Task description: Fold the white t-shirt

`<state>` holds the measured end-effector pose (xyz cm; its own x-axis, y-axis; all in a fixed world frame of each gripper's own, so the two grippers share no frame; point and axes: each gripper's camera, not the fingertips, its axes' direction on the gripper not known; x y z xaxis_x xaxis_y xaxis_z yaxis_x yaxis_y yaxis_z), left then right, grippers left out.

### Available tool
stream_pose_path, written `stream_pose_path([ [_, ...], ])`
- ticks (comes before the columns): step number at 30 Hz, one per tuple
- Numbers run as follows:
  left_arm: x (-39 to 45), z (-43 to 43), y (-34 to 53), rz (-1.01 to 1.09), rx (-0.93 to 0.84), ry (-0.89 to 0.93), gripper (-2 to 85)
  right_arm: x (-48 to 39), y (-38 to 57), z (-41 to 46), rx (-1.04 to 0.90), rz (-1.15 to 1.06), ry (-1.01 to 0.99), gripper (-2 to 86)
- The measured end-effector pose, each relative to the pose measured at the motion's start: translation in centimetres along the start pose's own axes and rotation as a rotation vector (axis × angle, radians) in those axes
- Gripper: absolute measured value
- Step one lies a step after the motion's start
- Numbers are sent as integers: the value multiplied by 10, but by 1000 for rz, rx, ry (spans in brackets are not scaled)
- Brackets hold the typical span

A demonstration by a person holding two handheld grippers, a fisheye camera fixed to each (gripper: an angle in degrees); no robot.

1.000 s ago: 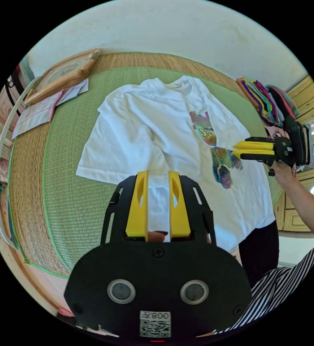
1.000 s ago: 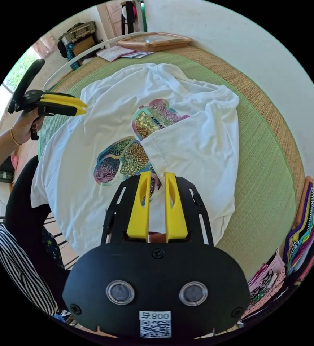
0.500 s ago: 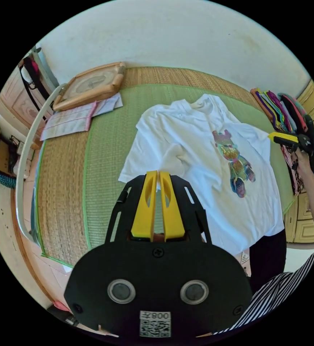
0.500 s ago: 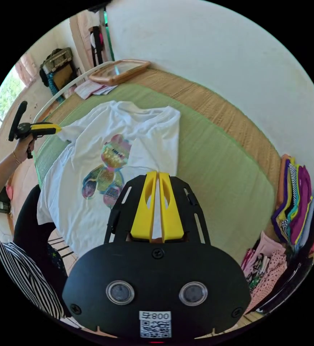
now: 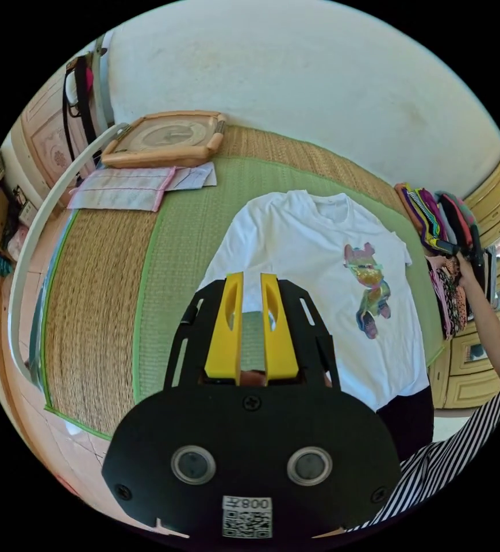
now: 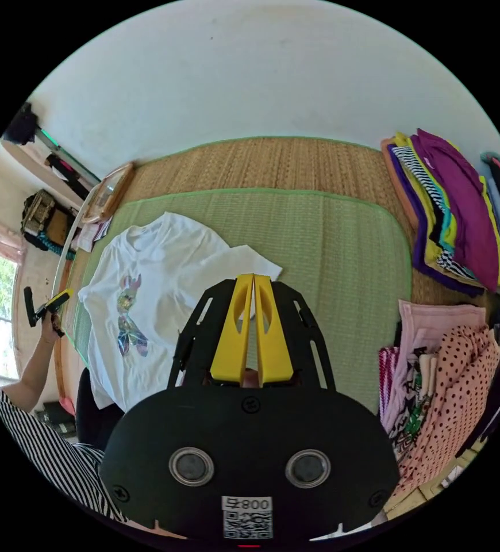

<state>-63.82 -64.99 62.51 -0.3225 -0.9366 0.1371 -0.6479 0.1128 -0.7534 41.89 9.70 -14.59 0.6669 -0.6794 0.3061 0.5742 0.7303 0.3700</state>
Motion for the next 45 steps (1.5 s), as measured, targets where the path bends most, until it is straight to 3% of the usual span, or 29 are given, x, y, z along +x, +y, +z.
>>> stream_pose_path([
  [12,36,130,-127,87,-119,3,19,-61,-59,78,-119,-173,81,-4],
  [17,35,161,-161,101,-111,-58,6,-46,-77,93,-166,-173,153,-5],
  [24,21,179,-204,116,-116,-63,7,10,-94,72,-109,-65,98,-3],
  [32,-34,123,-134,54,32,96,43,71,-24,-6,50,-5,50,40],
  [36,-91,84,-68,-85,86,23,65,106,40,-33,85,59,-35,71],
  [45,-155,94,-25,-294,39,44,52,167,58,-10,59,282,-280,32],
])
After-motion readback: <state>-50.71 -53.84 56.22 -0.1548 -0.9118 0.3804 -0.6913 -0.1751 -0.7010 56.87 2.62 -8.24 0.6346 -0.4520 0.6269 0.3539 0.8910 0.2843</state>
